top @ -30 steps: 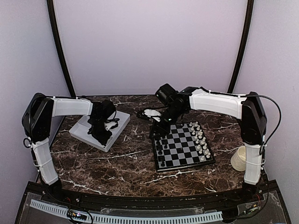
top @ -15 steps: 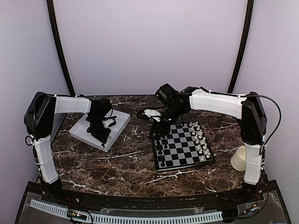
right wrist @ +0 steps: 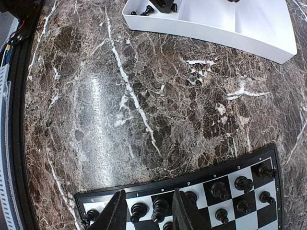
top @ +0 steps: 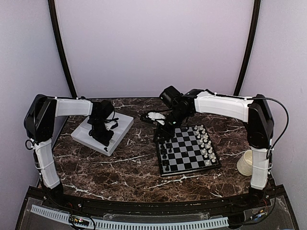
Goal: Set up the chess pieces on the board
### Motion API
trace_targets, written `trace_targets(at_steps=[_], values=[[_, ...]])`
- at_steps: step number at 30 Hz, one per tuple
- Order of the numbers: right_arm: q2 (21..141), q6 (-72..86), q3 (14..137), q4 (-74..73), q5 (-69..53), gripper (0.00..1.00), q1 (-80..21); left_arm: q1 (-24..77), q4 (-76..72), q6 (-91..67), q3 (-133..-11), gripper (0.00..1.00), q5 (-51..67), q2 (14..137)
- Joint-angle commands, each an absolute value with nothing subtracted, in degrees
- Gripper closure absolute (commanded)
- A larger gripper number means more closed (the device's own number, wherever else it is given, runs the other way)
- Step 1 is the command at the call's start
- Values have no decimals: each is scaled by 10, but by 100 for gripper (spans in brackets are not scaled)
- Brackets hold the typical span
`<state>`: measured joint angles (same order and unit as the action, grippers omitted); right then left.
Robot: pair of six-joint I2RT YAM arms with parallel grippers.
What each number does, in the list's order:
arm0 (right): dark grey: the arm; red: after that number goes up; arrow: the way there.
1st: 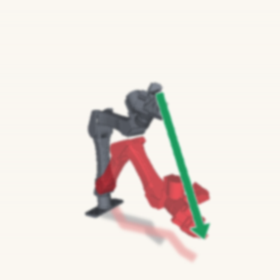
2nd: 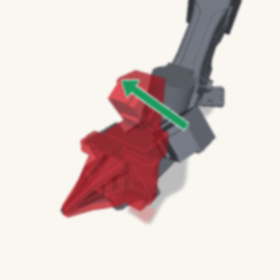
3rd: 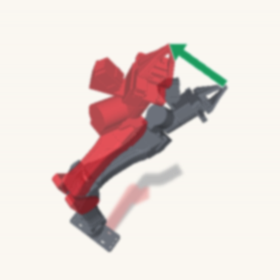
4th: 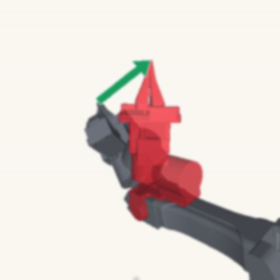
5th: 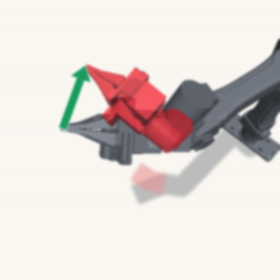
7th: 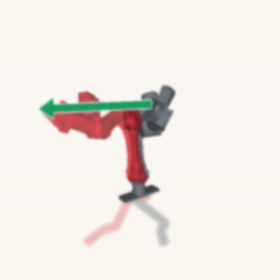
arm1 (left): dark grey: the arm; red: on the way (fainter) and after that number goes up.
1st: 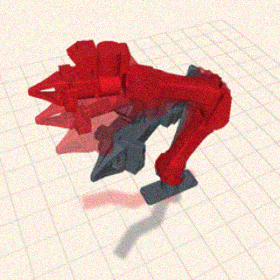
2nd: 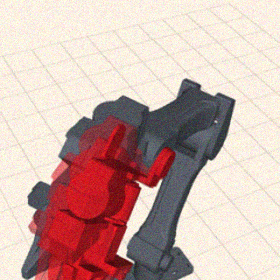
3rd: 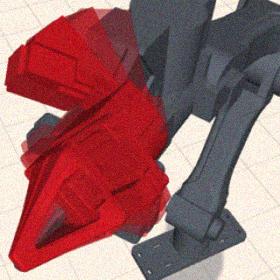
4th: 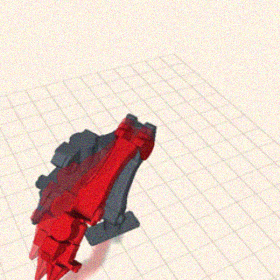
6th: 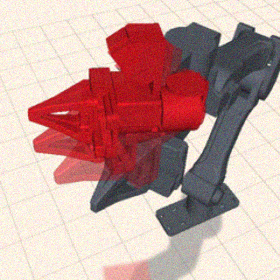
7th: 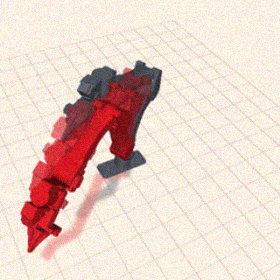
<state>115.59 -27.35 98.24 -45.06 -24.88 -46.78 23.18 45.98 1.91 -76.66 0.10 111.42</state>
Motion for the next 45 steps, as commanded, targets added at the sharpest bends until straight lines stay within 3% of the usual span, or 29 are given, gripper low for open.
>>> trace_targets(at_steps=[1,9,18,23,27,45], values=[[1152,-272,992,-452,-260,66,-468,226,482,5,-753,91,-2,1039],[1150,-272,993,-454,-271,66,-468,225,503,3,-743,92,120,970],[1120,-389,1002,-506,-298,65,-469,233,426,-16,-735,92,451,900],[1118,-481,1044,-557,-286,63,-483,253,366,-44,-697,93,574,895],[1119,-506,1069,-544,-223,63,-505,275,363,-54,-685,93,612,906],[1133,-554,1140,-555,-148,60,-612,337,356,-40,-687,93,694,952]])
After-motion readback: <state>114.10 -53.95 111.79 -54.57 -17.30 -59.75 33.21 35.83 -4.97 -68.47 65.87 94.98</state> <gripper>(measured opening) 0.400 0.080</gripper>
